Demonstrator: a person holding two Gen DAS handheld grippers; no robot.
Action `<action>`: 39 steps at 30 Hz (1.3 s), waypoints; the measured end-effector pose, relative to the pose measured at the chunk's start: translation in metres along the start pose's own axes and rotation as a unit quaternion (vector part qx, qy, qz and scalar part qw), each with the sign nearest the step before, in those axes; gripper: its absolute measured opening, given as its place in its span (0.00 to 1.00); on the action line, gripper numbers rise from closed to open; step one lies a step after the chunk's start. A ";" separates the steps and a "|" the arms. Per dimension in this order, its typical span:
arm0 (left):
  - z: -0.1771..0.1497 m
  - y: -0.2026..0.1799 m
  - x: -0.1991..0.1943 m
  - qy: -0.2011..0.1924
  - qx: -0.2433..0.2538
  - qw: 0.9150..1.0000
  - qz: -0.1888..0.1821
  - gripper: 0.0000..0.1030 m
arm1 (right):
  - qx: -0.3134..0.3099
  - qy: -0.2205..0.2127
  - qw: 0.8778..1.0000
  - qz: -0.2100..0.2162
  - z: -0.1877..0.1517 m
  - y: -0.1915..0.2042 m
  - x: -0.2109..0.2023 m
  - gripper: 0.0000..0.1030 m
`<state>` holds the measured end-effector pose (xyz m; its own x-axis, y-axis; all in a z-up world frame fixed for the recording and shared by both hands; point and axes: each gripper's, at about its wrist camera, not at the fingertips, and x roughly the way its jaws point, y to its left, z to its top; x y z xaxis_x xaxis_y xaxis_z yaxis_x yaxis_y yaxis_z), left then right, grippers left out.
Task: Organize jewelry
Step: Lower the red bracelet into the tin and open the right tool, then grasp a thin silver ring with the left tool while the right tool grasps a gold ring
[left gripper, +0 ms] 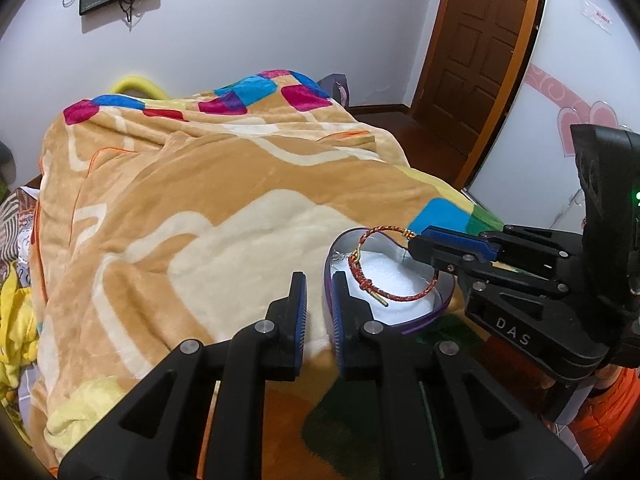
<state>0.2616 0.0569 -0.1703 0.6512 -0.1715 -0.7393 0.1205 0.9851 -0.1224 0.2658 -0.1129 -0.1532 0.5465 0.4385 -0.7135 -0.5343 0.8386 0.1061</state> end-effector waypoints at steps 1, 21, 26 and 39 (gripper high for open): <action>0.000 0.000 0.001 0.001 0.000 1.000 0.000 0.11 | -0.004 0.003 1.000 0.000 0.000 0.002 0.001 0.10; -0.008 -0.008 -0.015 0.000 0.004 1.000 0.003 0.26 | -0.028 0.020 0.999 -0.004 -0.005 0.016 -0.011 0.14; -0.012 -0.013 -0.026 -0.003 0.006 1.000 0.007 0.29 | -0.030 0.009 0.999 -0.008 -0.007 0.019 -0.026 0.21; -0.030 -0.029 -0.063 -0.012 0.008 1.000 0.014 0.39 | -0.028 -0.025 0.999 -0.017 -0.018 0.025 -0.075 0.32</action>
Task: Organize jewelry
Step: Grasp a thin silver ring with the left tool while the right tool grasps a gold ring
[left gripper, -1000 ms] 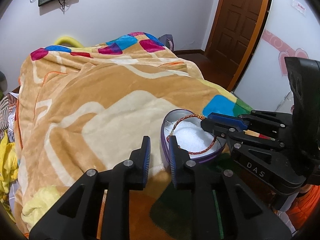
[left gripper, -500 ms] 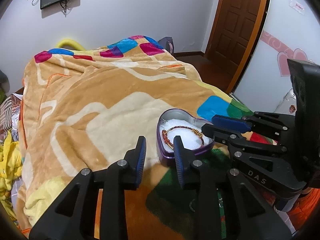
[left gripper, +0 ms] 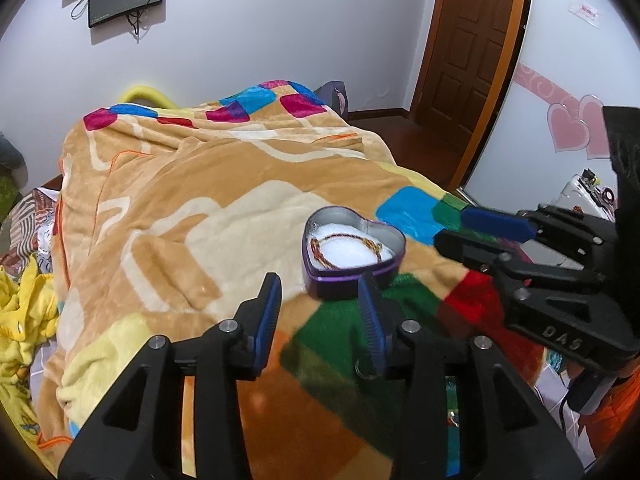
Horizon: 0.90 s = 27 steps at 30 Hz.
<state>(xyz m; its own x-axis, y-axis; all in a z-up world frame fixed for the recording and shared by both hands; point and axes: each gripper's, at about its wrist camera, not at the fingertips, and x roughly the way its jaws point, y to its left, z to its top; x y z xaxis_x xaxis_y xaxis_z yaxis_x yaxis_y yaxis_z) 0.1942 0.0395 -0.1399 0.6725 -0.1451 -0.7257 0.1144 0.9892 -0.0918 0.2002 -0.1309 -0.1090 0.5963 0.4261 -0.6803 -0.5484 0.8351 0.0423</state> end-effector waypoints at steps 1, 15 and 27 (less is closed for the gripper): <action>-0.003 -0.001 -0.003 0.001 0.001 1.000 0.000 0.39 | 0.000 -0.003 1.000 -0.001 -0.001 0.000 -0.004 0.32; -0.046 -0.013 -0.005 0.045 0.003 0.999 -0.008 0.40 | 0.008 0.036 0.999 0.007 -0.044 -0.001 -0.011 0.33; -0.070 -0.019 0.018 0.087 0.004 0.996 -0.022 0.40 | 0.040 0.102 0.993 0.048 -0.080 0.000 0.021 0.33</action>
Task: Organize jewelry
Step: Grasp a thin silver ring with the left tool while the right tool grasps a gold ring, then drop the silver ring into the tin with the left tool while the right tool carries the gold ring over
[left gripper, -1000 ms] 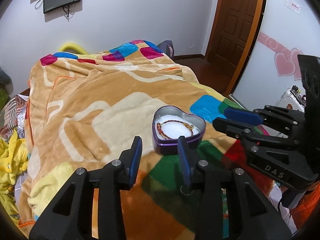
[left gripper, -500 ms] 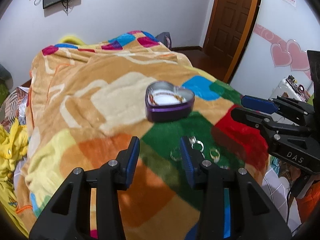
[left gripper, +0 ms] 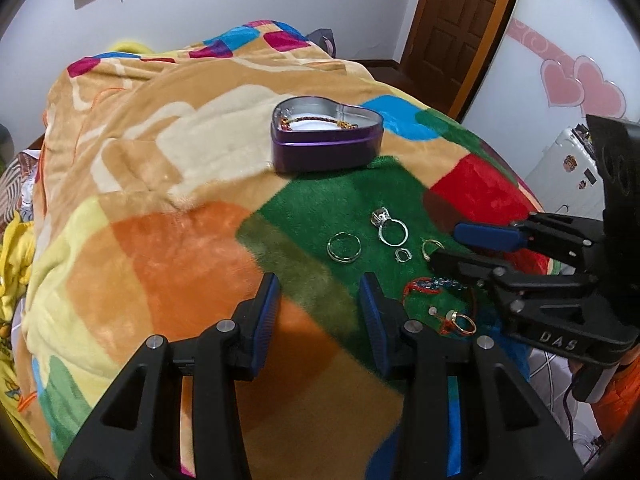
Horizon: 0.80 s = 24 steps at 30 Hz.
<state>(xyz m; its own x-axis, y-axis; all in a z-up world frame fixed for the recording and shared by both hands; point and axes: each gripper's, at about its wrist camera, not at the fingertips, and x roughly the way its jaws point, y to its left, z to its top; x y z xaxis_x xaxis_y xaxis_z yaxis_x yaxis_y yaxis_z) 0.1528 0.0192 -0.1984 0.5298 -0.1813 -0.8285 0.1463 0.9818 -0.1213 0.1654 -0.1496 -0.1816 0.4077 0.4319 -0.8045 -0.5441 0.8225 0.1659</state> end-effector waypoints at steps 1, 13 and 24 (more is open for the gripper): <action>0.000 -0.001 0.002 0.001 0.001 1.000 -0.001 0.40 | 0.000 0.001 1.000 0.002 -0.001 0.000 0.001 0.33; 0.013 -0.004 0.029 0.017 0.006 1.000 -0.014 0.39 | -0.021 -0.006 1.000 0.016 -0.006 0.003 0.004 0.21; 0.019 -0.003 0.034 0.011 0.006 1.000 -0.014 0.20 | -0.006 -0.017 1.000 0.018 0.000 -0.007 0.000 0.21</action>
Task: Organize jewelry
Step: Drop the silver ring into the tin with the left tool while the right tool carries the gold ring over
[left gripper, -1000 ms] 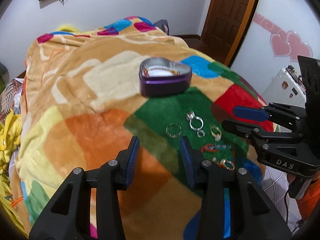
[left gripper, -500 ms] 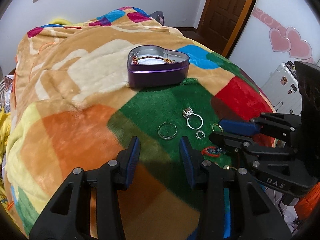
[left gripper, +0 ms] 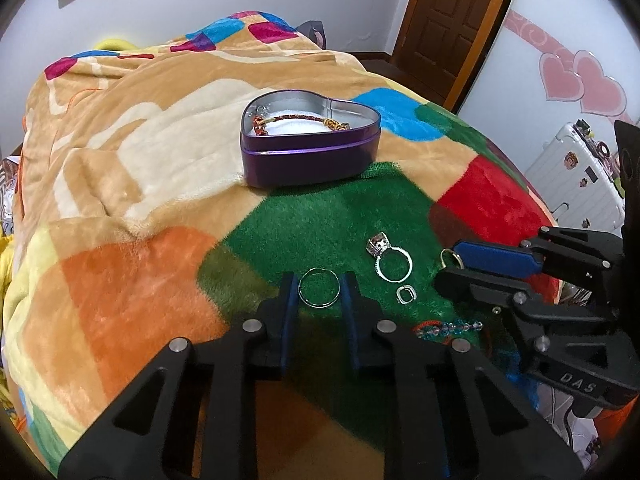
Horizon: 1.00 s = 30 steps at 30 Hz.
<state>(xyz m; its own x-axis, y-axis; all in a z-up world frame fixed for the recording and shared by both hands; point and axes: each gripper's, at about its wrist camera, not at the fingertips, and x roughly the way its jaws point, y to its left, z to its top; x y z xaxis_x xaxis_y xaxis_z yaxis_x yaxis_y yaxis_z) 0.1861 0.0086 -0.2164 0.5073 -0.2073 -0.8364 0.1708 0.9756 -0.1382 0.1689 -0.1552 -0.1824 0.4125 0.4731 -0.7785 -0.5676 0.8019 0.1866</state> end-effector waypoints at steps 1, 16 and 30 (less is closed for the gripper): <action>0.000 0.000 -0.001 -0.001 -0.001 1.000 0.001 0.20 | 0.002 -0.002 1.000 0.000 0.001 -0.001 -0.001 0.21; 0.015 0.000 -0.047 -0.061 0.000 0.998 0.013 0.20 | 0.010 -0.060 0.998 -0.015 0.028 -0.005 -0.034 0.21; 0.047 0.006 -0.085 -0.128 0.002 0.992 0.020 0.20 | 0.004 -0.131 0.991 -0.022 0.064 -0.001 -0.061 0.21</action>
<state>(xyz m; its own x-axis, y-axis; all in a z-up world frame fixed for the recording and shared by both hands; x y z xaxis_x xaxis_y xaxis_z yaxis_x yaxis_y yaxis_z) 0.1840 0.0290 -0.1209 0.7113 -0.1797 -0.6795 0.1483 0.9834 -0.1047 0.1902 -0.1615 -0.0964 0.6085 0.5145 -0.6041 -0.5397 0.8265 0.1602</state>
